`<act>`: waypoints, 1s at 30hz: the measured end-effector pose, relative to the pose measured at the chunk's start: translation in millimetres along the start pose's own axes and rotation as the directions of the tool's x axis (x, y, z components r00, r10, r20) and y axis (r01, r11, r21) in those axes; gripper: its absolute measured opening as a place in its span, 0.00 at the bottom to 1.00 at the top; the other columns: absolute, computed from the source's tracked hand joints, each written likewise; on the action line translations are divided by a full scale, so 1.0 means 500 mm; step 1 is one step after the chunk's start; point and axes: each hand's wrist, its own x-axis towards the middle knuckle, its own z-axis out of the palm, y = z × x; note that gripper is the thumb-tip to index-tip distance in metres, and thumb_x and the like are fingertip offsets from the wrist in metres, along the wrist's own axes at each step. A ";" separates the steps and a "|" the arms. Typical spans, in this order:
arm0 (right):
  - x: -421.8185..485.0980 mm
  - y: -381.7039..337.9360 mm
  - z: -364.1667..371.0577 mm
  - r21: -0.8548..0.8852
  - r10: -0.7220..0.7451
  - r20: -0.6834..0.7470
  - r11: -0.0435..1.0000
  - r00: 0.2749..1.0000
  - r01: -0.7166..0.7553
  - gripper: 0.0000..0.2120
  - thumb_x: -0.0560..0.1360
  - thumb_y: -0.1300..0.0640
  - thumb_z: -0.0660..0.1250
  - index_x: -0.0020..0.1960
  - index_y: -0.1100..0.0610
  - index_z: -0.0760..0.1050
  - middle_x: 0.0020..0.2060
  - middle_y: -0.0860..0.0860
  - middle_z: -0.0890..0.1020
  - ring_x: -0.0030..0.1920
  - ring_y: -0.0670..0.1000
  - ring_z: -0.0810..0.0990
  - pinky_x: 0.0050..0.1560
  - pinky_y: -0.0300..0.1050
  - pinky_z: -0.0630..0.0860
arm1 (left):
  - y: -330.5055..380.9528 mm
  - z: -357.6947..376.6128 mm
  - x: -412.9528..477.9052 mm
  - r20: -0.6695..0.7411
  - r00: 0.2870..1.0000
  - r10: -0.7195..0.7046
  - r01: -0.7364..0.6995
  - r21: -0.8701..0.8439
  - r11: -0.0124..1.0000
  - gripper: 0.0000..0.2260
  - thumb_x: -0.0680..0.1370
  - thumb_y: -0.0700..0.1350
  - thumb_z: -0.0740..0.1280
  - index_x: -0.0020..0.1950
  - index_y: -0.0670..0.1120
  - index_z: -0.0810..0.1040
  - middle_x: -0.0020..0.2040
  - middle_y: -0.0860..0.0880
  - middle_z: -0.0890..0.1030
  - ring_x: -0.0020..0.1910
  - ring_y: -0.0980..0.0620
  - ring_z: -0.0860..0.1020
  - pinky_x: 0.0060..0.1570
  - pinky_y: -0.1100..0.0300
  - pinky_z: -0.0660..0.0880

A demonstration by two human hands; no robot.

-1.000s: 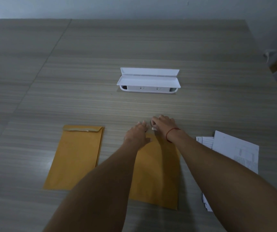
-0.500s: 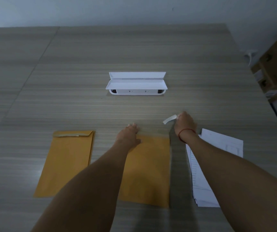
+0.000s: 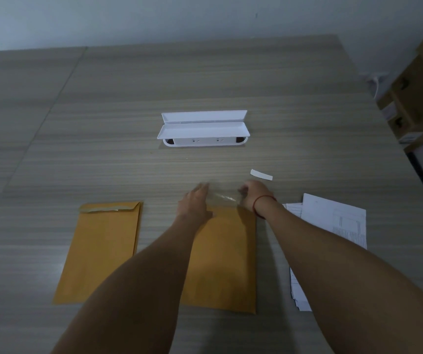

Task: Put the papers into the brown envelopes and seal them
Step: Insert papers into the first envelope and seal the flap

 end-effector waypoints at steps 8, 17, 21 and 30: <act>-0.054 0.000 -0.008 -0.062 -0.154 -0.065 0.987 0.986 0.150 0.13 0.73 0.70 0.63 0.48 0.55 0.80 0.52 0.53 0.81 0.55 0.56 0.80 0.57 0.48 0.75 | 0.031 0.010 -0.038 -0.155 0.983 0.102 -0.073 0.184 0.980 0.25 0.74 0.45 0.70 0.70 0.52 0.70 0.66 0.47 0.72 0.68 0.47 0.67 0.68 0.53 0.62; -0.135 0.022 0.041 -0.405 -0.290 0.104 0.861 0.951 0.307 0.17 0.80 0.60 0.57 0.67 0.53 0.72 0.69 0.55 0.72 0.67 0.56 0.72 0.65 0.51 0.68 | 0.047 0.072 -0.107 0.137 0.990 0.046 -0.066 0.140 0.988 0.27 0.79 0.38 0.57 0.77 0.53 0.57 0.80 0.48 0.51 0.78 0.45 0.53 0.74 0.44 0.57; -0.154 0.032 0.089 -0.510 -0.167 0.208 0.823 0.964 0.252 0.36 0.77 0.58 0.62 0.79 0.51 0.47 0.79 0.50 0.44 0.79 0.53 0.45 0.76 0.60 0.47 | 0.049 0.073 -0.121 0.186 0.982 -0.012 -0.030 0.221 0.975 0.29 0.81 0.40 0.53 0.79 0.55 0.46 0.80 0.51 0.41 0.79 0.48 0.43 0.75 0.41 0.45; -0.173 0.035 0.111 -0.505 -0.201 0.198 0.818 0.959 0.275 0.37 0.77 0.57 0.60 0.79 0.51 0.44 0.79 0.48 0.43 0.79 0.52 0.42 0.75 0.62 0.40 | 0.019 0.080 -0.124 0.244 0.970 -0.015 -0.028 0.172 0.985 0.25 0.84 0.49 0.51 0.78 0.59 0.43 0.79 0.53 0.40 0.79 0.46 0.42 0.73 0.35 0.49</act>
